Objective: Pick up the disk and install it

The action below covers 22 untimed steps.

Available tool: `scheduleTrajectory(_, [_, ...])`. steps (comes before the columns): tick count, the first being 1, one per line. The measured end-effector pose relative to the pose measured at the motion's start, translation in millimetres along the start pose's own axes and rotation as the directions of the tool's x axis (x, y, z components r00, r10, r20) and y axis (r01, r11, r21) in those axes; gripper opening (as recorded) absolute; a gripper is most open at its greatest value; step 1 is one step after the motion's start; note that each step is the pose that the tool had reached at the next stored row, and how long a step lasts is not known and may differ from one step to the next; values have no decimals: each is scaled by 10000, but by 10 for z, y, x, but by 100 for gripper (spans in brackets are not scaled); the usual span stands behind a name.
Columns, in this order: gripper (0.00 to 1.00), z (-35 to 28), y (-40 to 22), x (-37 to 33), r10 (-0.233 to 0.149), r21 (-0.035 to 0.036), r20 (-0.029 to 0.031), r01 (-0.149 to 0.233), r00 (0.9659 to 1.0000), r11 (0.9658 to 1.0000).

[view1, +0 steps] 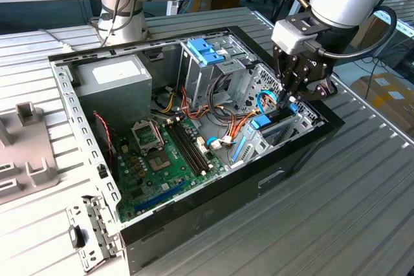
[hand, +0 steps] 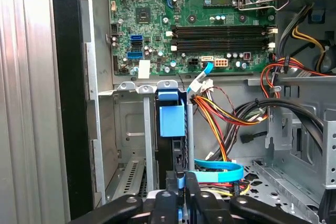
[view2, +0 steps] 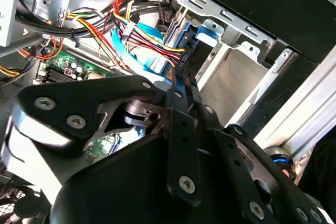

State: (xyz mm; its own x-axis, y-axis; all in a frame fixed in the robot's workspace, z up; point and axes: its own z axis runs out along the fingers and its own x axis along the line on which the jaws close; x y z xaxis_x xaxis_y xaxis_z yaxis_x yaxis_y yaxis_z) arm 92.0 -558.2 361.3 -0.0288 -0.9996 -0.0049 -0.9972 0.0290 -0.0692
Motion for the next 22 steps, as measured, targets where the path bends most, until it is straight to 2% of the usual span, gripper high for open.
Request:
scheduleTrajectory(8, [16,3,0,-1,0,0,3,0,10000,10000])
scheduleTrajectory(9, [16,8,1,0,2,-1,33,-2,10000,10000])
scheduleTrajectory(11, [16,15,3,-1,17,-6,220,-17,9998,10000])
scheduleTrajectory(12, [16,18,3,-1,29,-12,392,-28,9992,10000])
scheduleTrajectory(13, [16,23,2,2,34,-14,475,-33,9989,10000])
scheduleTrajectory(17, [16,33,1,59,37,-16,520,-36,9986,10000])
scheduleTrajectory(20, [16,48,1,88,49,-22,686,-47,9976,10000])
scheduleTrajectory(21, [16,56,2,89,56,-25,791,-54,9969,10000])
scheduleTrajectory(22, [16,62,2,92,61,-27,860,-59,9963,10000])
